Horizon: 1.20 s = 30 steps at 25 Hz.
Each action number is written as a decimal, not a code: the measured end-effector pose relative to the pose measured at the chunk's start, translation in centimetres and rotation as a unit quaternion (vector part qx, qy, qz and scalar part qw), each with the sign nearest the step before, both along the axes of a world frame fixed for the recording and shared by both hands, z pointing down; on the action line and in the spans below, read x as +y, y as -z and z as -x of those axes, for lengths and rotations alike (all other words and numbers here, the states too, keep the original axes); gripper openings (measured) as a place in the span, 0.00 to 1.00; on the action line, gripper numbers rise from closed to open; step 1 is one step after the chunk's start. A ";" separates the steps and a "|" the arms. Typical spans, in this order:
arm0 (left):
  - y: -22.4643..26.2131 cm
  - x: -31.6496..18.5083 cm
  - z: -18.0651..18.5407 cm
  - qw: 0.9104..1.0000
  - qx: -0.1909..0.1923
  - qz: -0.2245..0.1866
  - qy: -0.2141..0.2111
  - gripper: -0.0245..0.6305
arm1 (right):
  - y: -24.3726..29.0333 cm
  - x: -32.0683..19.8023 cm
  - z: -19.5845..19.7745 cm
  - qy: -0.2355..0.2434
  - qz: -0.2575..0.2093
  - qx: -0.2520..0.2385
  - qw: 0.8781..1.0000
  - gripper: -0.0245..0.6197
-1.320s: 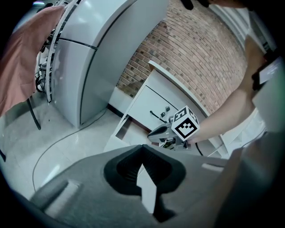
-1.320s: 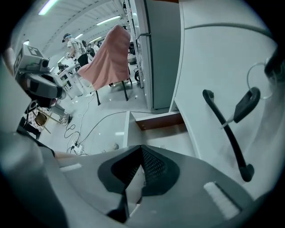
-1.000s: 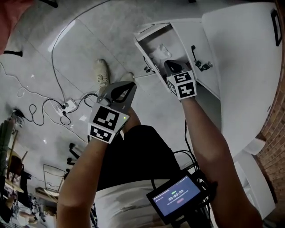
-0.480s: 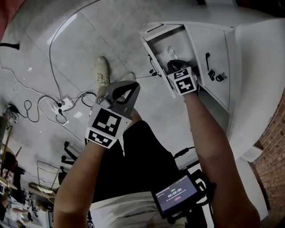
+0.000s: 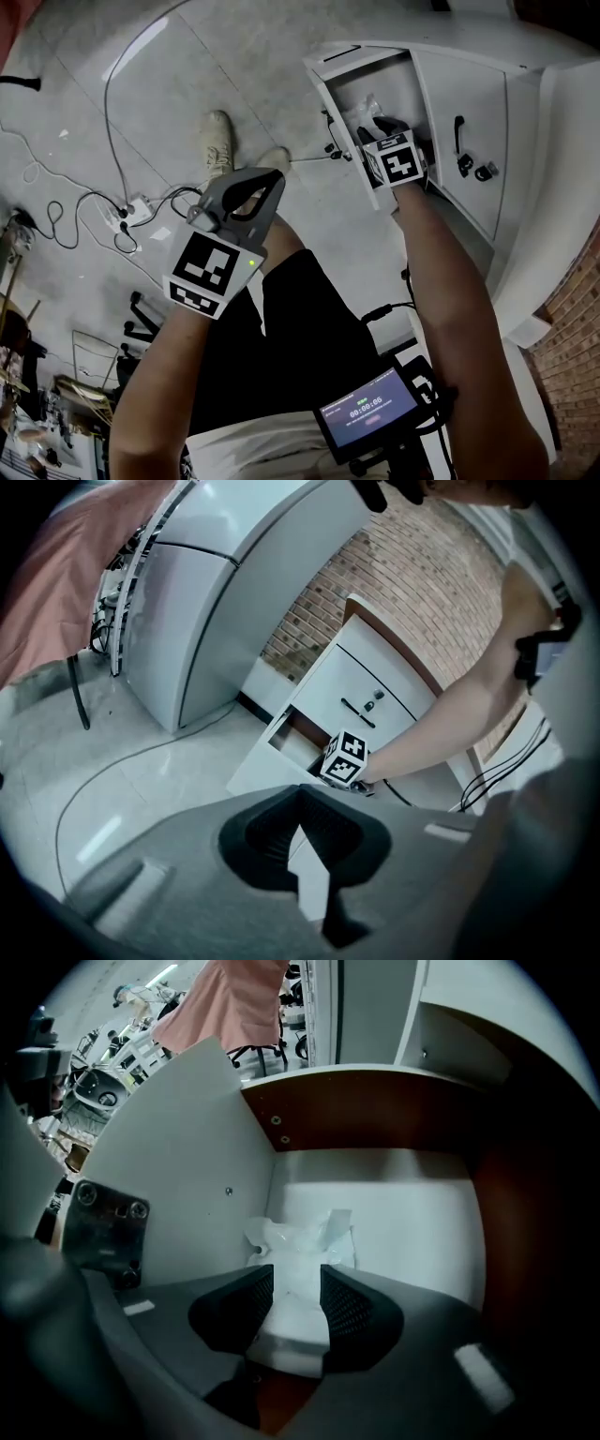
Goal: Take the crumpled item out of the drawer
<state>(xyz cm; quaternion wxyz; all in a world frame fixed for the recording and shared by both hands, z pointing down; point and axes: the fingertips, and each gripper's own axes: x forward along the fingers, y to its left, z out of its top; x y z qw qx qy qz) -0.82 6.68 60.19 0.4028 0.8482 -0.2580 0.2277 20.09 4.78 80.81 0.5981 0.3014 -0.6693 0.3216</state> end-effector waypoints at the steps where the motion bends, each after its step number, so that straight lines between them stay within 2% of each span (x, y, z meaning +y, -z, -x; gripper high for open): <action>1: 0.0 0.1 -0.1 1.000 0.000 0.000 -0.002 0.04 | -0.2 0.1 0.0 -0.002 0.003 0.000 1.000 0.31; 7: -0.6 0.2 -0.3 1.000 0.000 0.001 -0.003 0.04 | -1.5 -0.1 -0.5 -0.004 0.029 -0.012 0.999 0.32; 13: -0.9 0.6 -0.2 1.000 -0.005 0.004 -0.009 0.04 | -1.6 -0.1 -1.0 0.004 0.039 -0.014 0.999 0.16; 16: -0.7 0.7 -0.6 1.000 -0.006 0.003 -0.013 0.04 | -1.3 0.1 -1.3 -0.001 0.036 -0.012 0.999 0.13; 30: 2.7 0.6 -2.0 0.999 -0.011 -0.024 -0.038 0.04 | 3.3 -1.8 -0.5 -0.031 -0.038 -0.025 0.999 0.13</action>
